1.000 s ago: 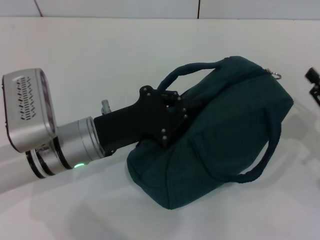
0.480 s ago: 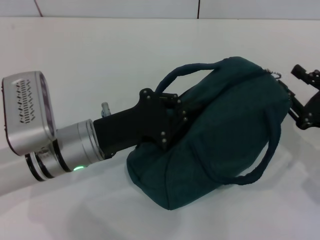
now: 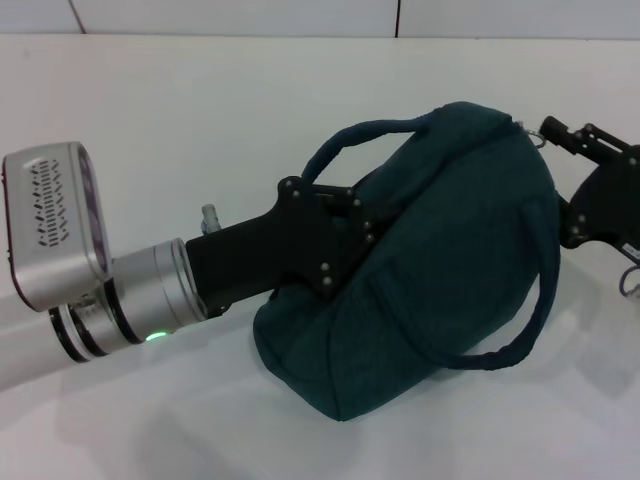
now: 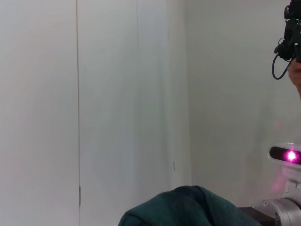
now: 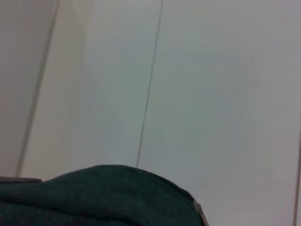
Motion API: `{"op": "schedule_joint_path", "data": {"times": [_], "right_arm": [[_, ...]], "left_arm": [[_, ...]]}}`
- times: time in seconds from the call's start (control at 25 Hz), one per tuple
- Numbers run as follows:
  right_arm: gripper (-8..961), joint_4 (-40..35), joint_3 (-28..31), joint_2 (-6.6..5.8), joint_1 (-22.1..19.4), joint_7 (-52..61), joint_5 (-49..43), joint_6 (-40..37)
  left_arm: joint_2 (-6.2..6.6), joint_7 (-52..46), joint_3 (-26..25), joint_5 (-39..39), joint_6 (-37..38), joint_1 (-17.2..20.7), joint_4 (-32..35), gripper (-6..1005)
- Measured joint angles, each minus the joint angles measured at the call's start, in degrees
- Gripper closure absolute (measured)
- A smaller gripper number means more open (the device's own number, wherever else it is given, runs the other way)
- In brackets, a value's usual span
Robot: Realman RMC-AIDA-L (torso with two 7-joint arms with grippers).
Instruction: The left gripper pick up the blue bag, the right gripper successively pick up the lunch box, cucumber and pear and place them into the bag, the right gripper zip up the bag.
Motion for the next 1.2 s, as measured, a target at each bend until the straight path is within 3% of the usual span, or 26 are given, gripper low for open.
{"op": "schedule_joint_path", "data": {"times": [0.52,0.72,1.04,1.2], "right_arm": [[527,-1.8,-2.1,0.18,0.3,-0.6,0.0,1.0],[741,-1.9,-1.9,0.16,0.0,-0.7,0.4,0.7],[942,-0.9,-1.7,0.16,-0.6,-0.7,4.6,0.8],[942,1.3,-1.7,0.16,-0.9,-0.7,7.1,1.0]], "left_arm": [[0.14,0.8,-0.2,0.0,0.0,0.1,-0.3,953],[0.04,0.9,-0.3,0.0,0.0,0.1,-0.4,949],[-0.03,0.9,-0.9,-0.3,0.0,0.8,-0.3,941],[-0.18,0.6,-2.5,-0.3,0.0,1.0,-0.4,937]]}}
